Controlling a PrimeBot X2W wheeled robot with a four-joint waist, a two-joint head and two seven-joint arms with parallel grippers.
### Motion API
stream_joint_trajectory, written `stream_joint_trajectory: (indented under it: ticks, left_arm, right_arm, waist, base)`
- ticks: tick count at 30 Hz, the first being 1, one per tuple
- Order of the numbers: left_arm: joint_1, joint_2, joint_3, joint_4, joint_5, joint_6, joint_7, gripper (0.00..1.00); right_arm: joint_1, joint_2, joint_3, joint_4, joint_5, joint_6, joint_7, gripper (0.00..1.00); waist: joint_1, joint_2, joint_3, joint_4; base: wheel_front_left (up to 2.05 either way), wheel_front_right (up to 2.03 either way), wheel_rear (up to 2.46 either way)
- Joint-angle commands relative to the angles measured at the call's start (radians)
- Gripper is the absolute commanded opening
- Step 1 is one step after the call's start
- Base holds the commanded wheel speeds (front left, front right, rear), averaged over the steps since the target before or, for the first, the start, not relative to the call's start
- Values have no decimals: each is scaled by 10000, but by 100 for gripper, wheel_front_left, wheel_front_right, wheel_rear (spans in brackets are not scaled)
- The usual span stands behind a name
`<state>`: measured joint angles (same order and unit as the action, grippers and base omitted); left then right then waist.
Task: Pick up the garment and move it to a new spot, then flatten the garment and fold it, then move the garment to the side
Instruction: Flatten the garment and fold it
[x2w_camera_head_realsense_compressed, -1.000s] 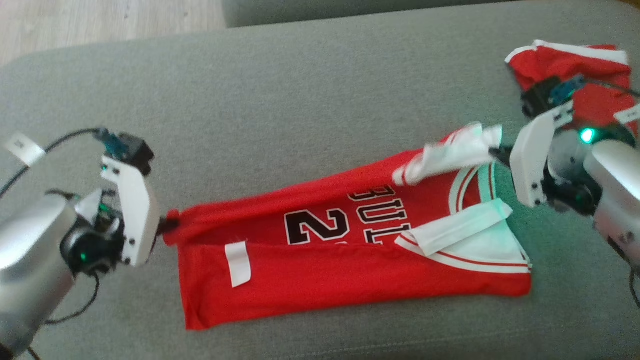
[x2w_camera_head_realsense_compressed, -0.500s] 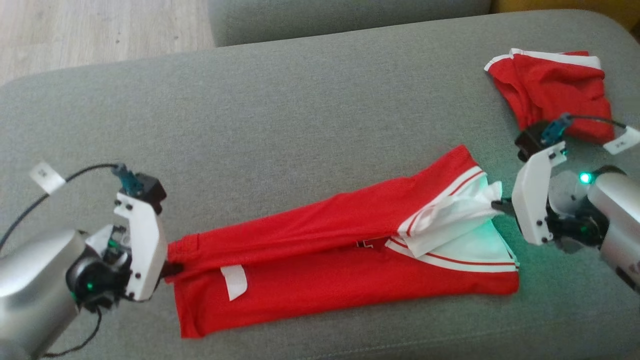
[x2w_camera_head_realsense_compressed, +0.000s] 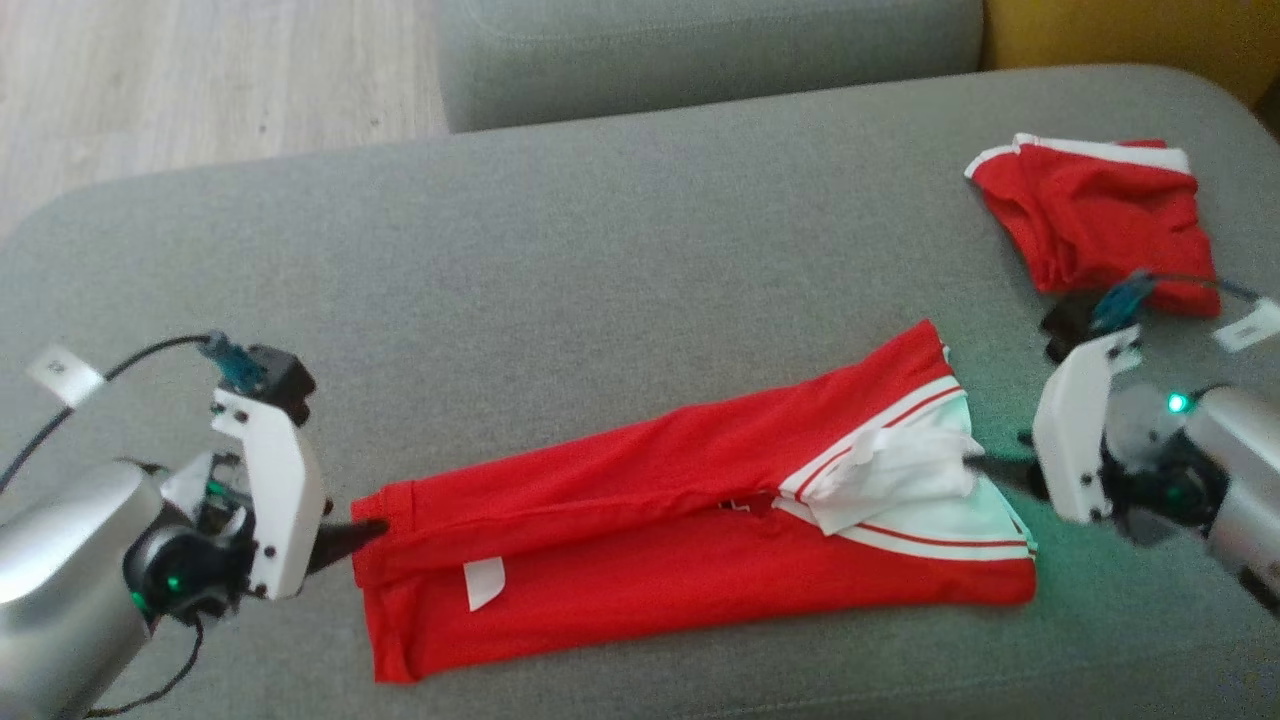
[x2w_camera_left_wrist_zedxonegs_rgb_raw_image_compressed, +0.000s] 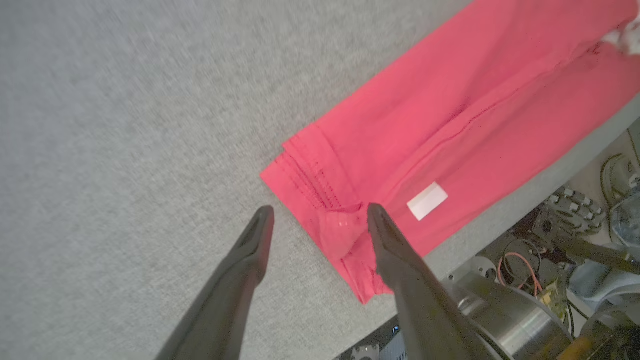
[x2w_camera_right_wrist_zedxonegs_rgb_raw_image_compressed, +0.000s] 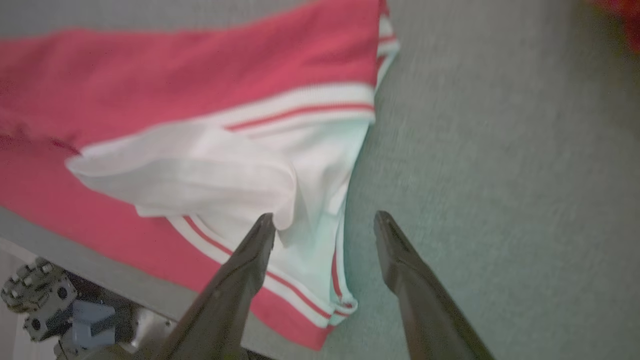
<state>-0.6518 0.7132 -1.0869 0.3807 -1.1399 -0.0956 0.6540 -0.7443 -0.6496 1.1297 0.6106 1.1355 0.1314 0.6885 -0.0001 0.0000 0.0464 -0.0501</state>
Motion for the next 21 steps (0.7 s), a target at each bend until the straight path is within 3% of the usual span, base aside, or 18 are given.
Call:
stream_joint_trajectory:
  ticks: [1,5,8,12,15,18,21]
  left_arm:
    - [-448,582,707,-260,9,81,-385,100]
    - [-431,744,1274,-661,208,336,-1758,100]
    - [-284,876,1725,-1079,586,856,-3114,100]
    - [253,962,2357,-1767,1041,1916,-5083,100]
    - [852,976,2905,-2304,1372,2982,-6694,100]
    - [1698,933,3329,-2730,1605,3991,-8131,100]
    - [2625,530,3942,-3151,1528,4702,-8977,100]
  right_arm:
    - [-29,-400,-447,-332,114,-7,-497,100]
    - [111,-500,-1386,-819,88,-7,-2330,100]
    - [340,-466,-2260,-1080,-187,-7,-4229,100]
    - [900,-112,-3558,-1004,-697,-7,-6616,100]
    - [1361,505,-4737,-384,-1337,-7,-8170,100]
    - [1833,1260,-5693,-121,-1922,-7,-9055,100]
    - [2382,1950,-6520,-280,-2691,-7,-9379,100]
  waist:
    - [1,0,-192,60]
    - [1,0,-466,125]
    - [1,0,-569,184]
    - [1,0,-682,234]
    - [1,0,-748,264]
    - [1,0,-793,265]
    - [1,0,-825,274]
  base:
    - [0,0,0]
    - [0,0,0]
    - [0,0,0]
    - [0,0,0]
    - [0,0,0]
    - [0,0,0]
    - [0,0,0]
